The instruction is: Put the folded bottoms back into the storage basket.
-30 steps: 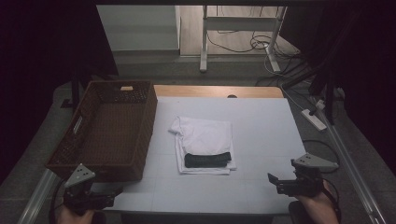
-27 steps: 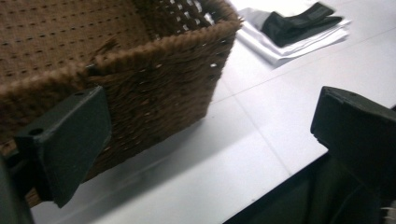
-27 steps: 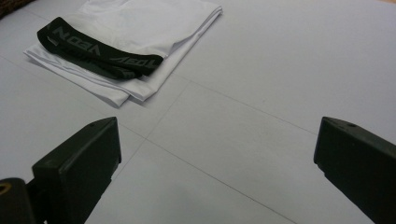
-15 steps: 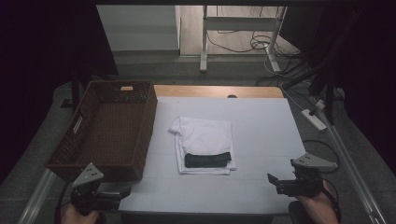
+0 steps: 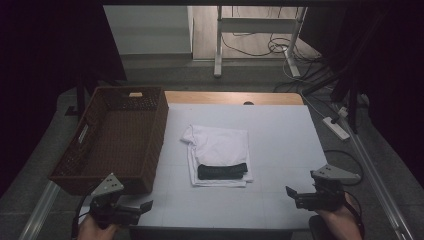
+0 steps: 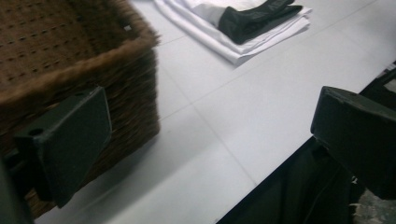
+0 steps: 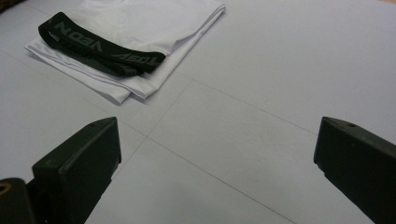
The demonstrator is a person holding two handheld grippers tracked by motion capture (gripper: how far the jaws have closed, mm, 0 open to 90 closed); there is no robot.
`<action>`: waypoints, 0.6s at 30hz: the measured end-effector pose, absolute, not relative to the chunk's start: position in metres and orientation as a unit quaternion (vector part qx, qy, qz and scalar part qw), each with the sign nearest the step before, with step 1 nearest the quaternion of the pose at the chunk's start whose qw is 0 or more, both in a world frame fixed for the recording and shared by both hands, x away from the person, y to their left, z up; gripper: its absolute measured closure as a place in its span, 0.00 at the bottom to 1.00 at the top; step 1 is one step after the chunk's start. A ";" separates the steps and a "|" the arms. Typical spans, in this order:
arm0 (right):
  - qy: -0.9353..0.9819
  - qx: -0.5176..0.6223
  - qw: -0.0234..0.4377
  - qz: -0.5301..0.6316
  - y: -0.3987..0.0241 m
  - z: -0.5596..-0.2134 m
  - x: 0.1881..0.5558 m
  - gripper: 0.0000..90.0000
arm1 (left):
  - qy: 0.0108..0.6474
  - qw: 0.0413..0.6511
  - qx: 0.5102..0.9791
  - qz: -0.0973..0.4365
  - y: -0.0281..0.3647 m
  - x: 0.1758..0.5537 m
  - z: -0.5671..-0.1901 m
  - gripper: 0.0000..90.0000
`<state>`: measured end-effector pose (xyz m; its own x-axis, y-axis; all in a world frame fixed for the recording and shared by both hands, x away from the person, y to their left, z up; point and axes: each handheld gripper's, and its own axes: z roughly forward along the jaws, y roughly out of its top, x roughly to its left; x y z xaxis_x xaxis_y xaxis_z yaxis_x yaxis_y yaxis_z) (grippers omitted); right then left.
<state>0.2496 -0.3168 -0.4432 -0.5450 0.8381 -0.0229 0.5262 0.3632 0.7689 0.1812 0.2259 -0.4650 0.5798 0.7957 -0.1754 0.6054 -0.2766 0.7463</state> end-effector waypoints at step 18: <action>0.801 0.424 0.211 0.366 -0.316 -0.443 0.250 0.02 | 0.405 0.408 0.815 0.071 0.198 0.200 -0.472 0.00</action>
<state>0.2500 -0.3160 -0.4434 -0.5511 0.8340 -0.0270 0.5262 0.3725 0.7644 0.2002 0.1977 -0.4722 0.6615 0.7186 -0.2145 0.6027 -0.3391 0.7223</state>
